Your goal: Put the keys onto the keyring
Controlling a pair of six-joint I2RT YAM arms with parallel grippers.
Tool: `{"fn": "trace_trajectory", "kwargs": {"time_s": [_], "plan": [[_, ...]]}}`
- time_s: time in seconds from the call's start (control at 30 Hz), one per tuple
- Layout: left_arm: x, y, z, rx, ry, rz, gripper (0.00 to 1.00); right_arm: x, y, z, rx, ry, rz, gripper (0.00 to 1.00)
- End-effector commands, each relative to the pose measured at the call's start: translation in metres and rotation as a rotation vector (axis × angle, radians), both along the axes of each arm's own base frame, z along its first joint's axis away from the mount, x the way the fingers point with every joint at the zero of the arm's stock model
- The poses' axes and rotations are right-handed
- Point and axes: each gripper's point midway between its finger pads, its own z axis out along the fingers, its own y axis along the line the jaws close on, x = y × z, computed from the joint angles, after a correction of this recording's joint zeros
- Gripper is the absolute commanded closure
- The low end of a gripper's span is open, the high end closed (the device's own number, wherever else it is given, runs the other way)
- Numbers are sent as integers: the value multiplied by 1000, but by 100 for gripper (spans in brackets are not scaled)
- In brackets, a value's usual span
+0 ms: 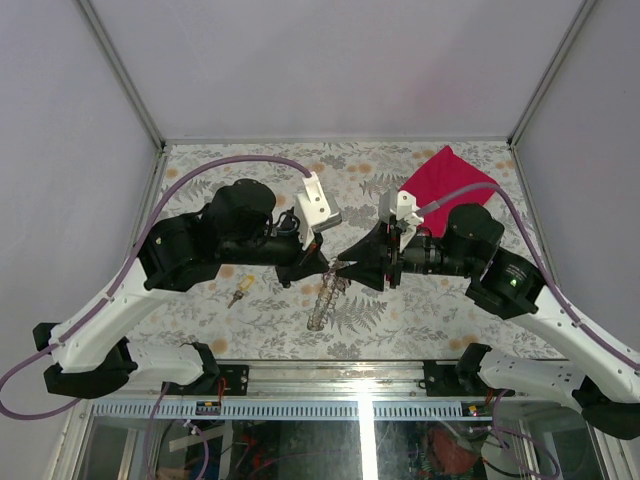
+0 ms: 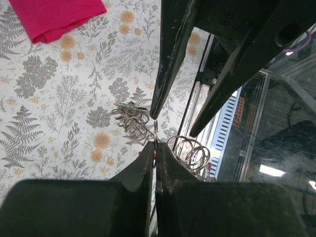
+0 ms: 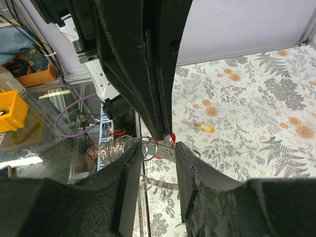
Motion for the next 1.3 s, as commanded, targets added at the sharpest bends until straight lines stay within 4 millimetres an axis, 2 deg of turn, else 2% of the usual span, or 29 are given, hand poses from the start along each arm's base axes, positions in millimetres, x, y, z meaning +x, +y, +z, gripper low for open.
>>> {"fn": "trace_trajectory", "kwargs": {"time_s": [0.0, 0.4, 0.5, 0.67, 0.7, 0.8, 0.9, 1.03, 1.27], "plan": [[-6, -2, 15, -41, -13, -30, 100, -1, 2, 19, 43, -29, 15, 60], [-15, -1, 20, -60, -25, -87, 100, 2, 14, 11, 26, -32, 50, 61], [-19, 0, 22, -68, -24, -103, 100, 0, 17, 11, 26, -33, 73, 65], [-20, 1, 21, -70, -25, -107, 100, -6, 19, 13, 42, -38, 118, 97], [-20, 2, 22, -71, -26, -106, 100, -9, 19, 15, 51, -44, 128, 100], [-19, 3, 25, -87, -41, -93, 99, -14, 16, 19, 75, -56, 147, 100], [-18, 5, 33, -129, -67, -83, 74, -17, 14, 22, 90, -65, 150, 100], [-20, 6, 41, -190, -94, -81, 72, -20, 11, 27, 113, -75, 156, 100], [-27, 4, 40, -223, -84, -112, 72, -24, 10, 31, 123, -79, 170, 100]]}}
